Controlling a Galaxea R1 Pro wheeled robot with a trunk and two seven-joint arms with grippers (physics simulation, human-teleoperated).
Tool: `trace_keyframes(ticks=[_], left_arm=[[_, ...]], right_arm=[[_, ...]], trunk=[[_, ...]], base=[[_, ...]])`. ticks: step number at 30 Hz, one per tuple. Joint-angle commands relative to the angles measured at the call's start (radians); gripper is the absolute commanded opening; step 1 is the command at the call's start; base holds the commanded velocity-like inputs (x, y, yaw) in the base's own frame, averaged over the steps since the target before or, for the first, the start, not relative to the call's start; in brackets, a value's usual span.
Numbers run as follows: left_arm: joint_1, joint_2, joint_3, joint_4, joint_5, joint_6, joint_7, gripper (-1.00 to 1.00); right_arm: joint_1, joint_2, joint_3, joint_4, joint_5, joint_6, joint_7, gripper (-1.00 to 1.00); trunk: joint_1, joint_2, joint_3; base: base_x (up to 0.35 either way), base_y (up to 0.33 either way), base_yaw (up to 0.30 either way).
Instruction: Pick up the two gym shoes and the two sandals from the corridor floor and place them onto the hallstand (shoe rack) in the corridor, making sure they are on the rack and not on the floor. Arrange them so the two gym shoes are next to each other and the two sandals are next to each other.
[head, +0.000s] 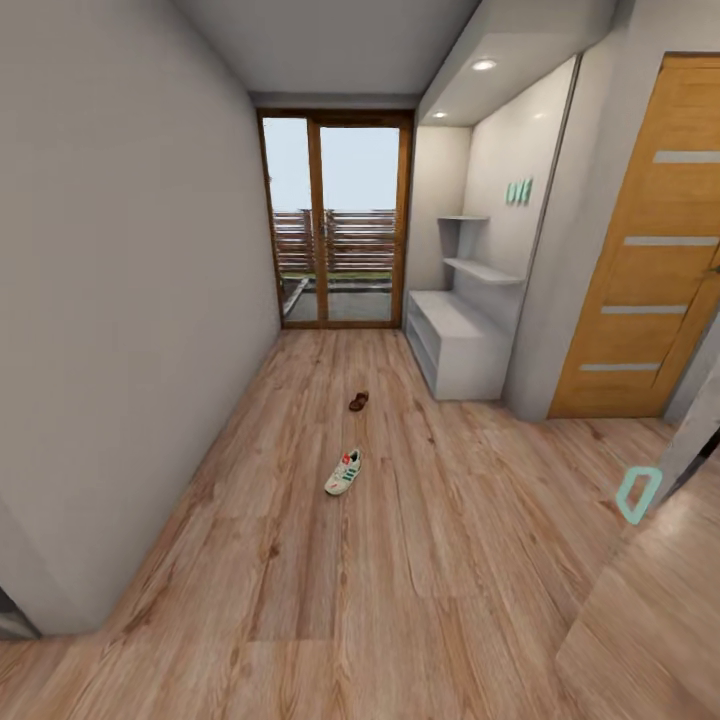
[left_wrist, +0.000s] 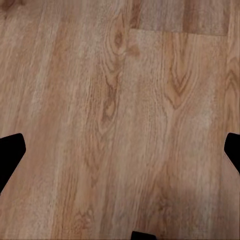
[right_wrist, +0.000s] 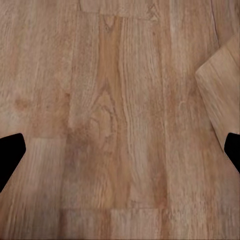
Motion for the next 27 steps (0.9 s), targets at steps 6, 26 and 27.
trace_keyframes(ticks=[6, 26, 27], left_arm=[[-0.001, 0.0, 0.0, 0.001, 0.007, -0.004, -0.001, 1.0], [-0.001, 0.0, 0.0, 0.001, 0.007, -0.004, -0.001, 1.0], [-0.001, 0.0, 0.0, 0.001, 0.006, -0.004, -0.001, 1.0]], right_arm=[[-0.001, 0.0, 0.0, 0.0, 0.007, -0.002, -0.005, 1.0], [-0.001, 0.0, -0.007, 0.001, 0.006, -0.001, -0.002, 1.0], [-0.001, 0.0, -0.007, 0.0, 0.005, -0.001, -0.002, 1.0]], trunk=[[0.001, 0.0, -0.001], [0.001, 0.0, -0.001], [0.001, 0.0, -0.001]], base=[[0.339, 0.0, 0.0], [0.339, 0.0, 0.0], [0.339, 0.0, 0.0]])
